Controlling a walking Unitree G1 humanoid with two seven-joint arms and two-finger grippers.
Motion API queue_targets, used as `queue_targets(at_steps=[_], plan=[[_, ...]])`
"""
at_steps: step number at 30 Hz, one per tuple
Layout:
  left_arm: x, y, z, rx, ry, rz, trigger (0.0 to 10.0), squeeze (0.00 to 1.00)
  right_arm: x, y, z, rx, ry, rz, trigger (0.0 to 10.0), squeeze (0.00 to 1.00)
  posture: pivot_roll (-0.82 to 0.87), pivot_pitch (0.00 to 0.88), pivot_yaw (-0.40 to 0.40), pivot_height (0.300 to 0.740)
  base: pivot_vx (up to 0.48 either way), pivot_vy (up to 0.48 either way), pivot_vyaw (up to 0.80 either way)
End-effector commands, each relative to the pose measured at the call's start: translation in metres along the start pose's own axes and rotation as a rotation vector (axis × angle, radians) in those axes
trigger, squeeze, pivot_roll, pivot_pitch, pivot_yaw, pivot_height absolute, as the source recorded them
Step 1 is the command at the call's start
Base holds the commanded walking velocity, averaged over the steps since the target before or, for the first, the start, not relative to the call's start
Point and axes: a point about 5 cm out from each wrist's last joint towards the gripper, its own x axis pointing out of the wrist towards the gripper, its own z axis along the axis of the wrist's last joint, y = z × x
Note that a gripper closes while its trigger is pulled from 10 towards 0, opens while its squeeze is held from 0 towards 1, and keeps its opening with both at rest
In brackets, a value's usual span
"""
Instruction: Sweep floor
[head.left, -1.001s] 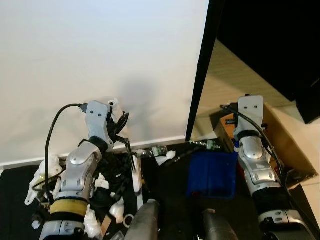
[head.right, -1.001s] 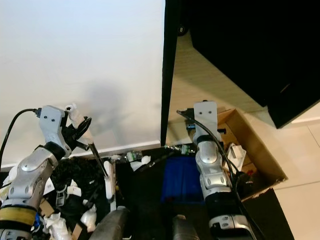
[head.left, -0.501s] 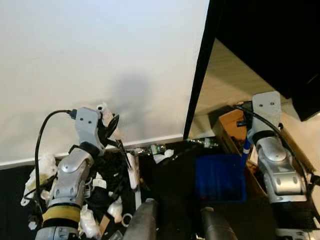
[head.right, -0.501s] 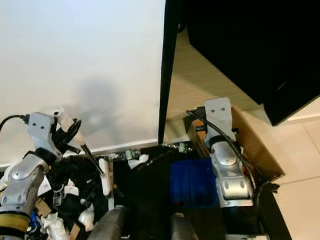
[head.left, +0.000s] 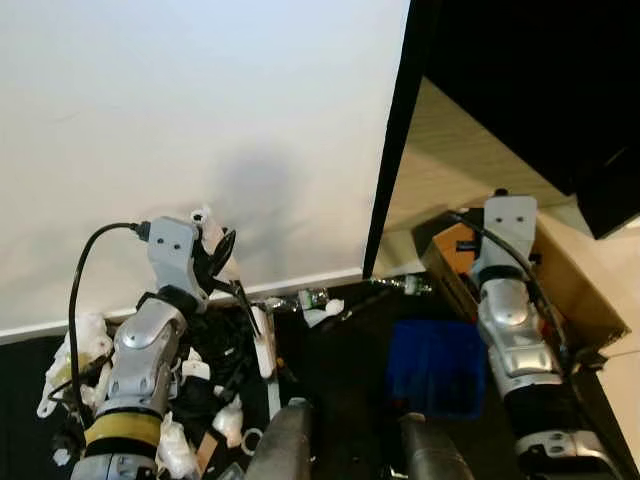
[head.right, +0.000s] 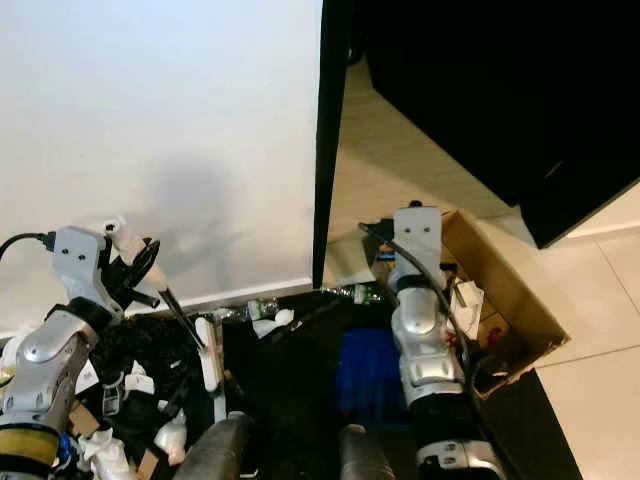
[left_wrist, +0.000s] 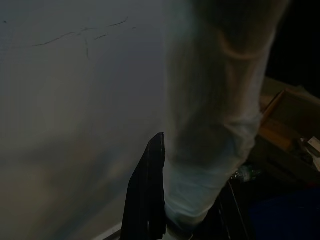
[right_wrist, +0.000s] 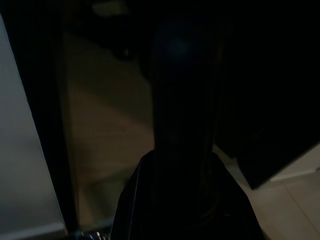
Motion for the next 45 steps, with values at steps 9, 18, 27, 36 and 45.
queue_targets(at_steps=[9,18,27,36,45], plan=[[-0.005,0.002,-0.002,0.002,0.002,-0.003,10.0,0.00,0.011,0.021,0.020,0.080,-0.147,0.107,10.0,0.00,0.25,0.326,0.048,0.740,0.000,0.000,0.00],[-0.002,0.011,0.000,0.014,0.002,0.004,10.0,0.00,0.009,0.040,0.021,0.069,-0.201,0.245,10.0,0.00,0.25,0.332,0.048,0.740,0.000,0.000,0.00],[-0.005,0.035,-0.001,0.105,0.073,-0.025,10.0,0.00,-0.009,0.060,-0.006,-0.071,-0.146,0.467,10.0,0.00,0.24,0.345,0.045,0.740,0.000,0.000,0.00],[-0.010,0.061,0.005,0.223,0.086,0.046,10.0,0.00,0.005,0.034,-0.002,-0.177,-0.202,0.260,10.0,0.00,0.23,0.351,0.037,0.740,0.000,0.000,0.00],[0.006,0.044,0.004,0.244,0.068,-0.101,10.0,0.00,0.008,0.027,0.002,-0.194,-0.214,0.142,10.0,0.00,0.22,0.343,0.028,0.740,0.000,0.000,0.00]])
